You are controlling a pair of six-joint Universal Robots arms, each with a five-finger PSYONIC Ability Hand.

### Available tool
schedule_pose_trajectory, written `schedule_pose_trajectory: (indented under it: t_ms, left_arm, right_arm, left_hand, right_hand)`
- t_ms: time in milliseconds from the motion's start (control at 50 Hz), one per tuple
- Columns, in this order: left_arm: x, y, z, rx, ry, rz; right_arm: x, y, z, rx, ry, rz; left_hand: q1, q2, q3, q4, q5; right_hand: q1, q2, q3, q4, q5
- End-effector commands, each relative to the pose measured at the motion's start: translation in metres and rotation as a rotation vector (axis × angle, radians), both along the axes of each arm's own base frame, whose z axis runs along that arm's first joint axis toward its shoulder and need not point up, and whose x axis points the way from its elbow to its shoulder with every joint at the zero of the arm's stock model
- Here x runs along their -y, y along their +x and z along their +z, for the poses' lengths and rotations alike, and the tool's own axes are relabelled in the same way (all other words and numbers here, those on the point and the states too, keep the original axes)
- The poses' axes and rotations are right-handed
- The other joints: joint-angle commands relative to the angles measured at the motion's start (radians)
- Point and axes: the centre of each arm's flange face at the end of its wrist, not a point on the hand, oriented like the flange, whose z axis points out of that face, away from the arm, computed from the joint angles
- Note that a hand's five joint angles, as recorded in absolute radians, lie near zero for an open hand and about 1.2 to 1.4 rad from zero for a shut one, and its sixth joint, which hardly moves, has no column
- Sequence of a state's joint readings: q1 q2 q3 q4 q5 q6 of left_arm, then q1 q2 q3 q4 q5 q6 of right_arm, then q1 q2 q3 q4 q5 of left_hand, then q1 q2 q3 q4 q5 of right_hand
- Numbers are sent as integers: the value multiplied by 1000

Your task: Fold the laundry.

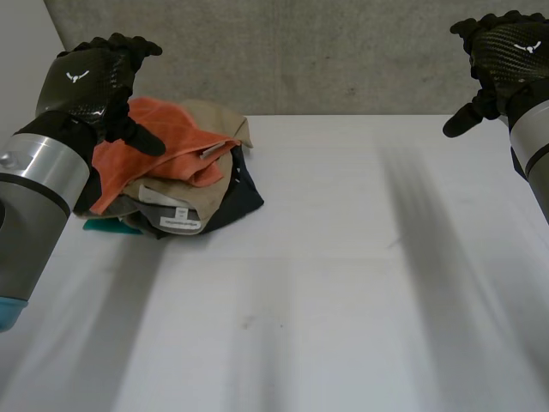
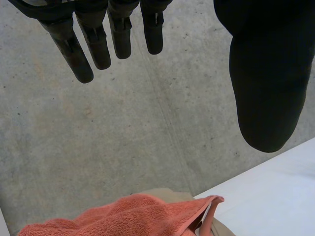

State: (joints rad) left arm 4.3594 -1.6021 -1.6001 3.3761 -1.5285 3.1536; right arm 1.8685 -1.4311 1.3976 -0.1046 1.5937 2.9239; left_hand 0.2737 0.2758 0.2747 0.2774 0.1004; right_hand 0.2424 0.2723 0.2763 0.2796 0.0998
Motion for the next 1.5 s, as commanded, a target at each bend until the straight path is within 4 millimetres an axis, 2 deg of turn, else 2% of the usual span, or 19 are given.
schedule_pose_trajectory:
  t_ms: [20,240,360,460,540,640,700,760,800,860,920,1000,1020,1080,1180,1220,1320,1460,1500]
  left_arm:
    - [-1,0,-1,2,3,-2]
    - [0,0,-4,14,3,-6]
    - [15,-6,-12,73,-14,4]
    - [46,-15,-39,237,-61,35]
    - [73,-20,-73,437,-79,62]
    - [116,-1,-115,627,-58,134]
    - [128,0,-125,634,-50,140]
    - [142,1,-132,623,-46,152]
    - [148,-1,-135,615,-49,150]
    - [150,-2,-129,603,-65,156]
    - [146,-7,-125,589,-79,149]
    - [130,-16,-76,474,-160,147]
    - [117,-24,-52,407,-194,123]
    - [92,-37,-13,292,-254,79]
    - [59,-53,34,181,-337,11]
    - [37,-73,46,132,-363,-59]
    - [-6,-118,54,63,-387,-208]
    - [-3,-152,5,126,-282,-282]
    - [-14,-162,-13,155,-225,-330]
  right_arm:
    - [-1,-1,-3,-1,11,5]
    - [-2,1,-7,-10,20,15]
    - [-3,2,-7,-12,21,19]
    - [-5,4,-11,-16,32,27]
    - [-5,3,-15,-22,42,27]
    - [-5,4,-20,-26,55,27]
    - [-4,4,-24,-31,66,28]
    - [-2,5,-30,-37,83,28]
    - [-1,5,-33,-40,91,28]
    - [0,6,-37,-54,99,27]
    - [1,6,-39,-71,99,26]
    - [2,6,-38,-74,92,24]
    - [2,6,-38,-74,92,24]
    - [4,4,-36,-72,86,18]
    - [6,3,-32,-67,76,11]
    - [7,2,-31,-65,72,10]
    - [10,-1,-27,-60,63,-7]
    - [14,-7,-26,-61,60,-21]
    - [14,-7,-25,-60,57,-21]
  left_hand:
    - [-99,-101,-100,-103,-100]
    - [-99,-101,-100,-103,-100]
    - [-84,-86,-85,-87,-85]
    - [-81,-83,-82,-84,-82]
    - [-81,-83,-82,-84,-82]
    - [-60,-62,-61,-64,-62]
    - [-31,-33,-32,-35,-32]
    - [165,163,164,162,164]
    - [464,462,463,460,463]
    - [1120,1118,1119,1116,1119]
    - [1123,1120,1122,1119,1121]
    - [1123,1120,1122,1119,1121]
    - [1123,1120,1122,1119,1121]
    - [1123,1120,1122,1119,1121]
    - [1123,1120,1122,1119,1121]
    - [1123,1120,1122,1119,1121]
    - [1123,1120,1122,1119,1121]
    - [1123,1120,1122,1119,1121]
    - [948,946,947,945,947]
  right_hand:
    - [-68,-98,-102,-105,-100]
    - [-68,-98,-102,-105,-100]
    - [-68,-98,-102,-105,-100]
    - [-68,-98,-102,-105,-100]
    - [-68,-98,-102,-105,-100]
    - [-68,-98,-102,-105,-100]
    - [-68,-98,-102,-105,-100]
    - [-68,-98,-102,-105,-100]
    - [-68,-98,-102,-105,-100]
    - [-68,-98,-102,-105,-100]
    - [-68,-98,-102,-105,-100]
    - [-68,-98,-102,-105,-100]
    - [-68,-98,-102,-105,-100]
    - [-68,-98,-102,-105,-100]
    - [-68,-98,-102,-105,-100]
    - [-68,-98,-102,-105,-100]
    - [-68,-98,-102,-105,-100]
    - [-68,-98,-102,-105,-100]
    - [-68,-98,-102,-105,-100]
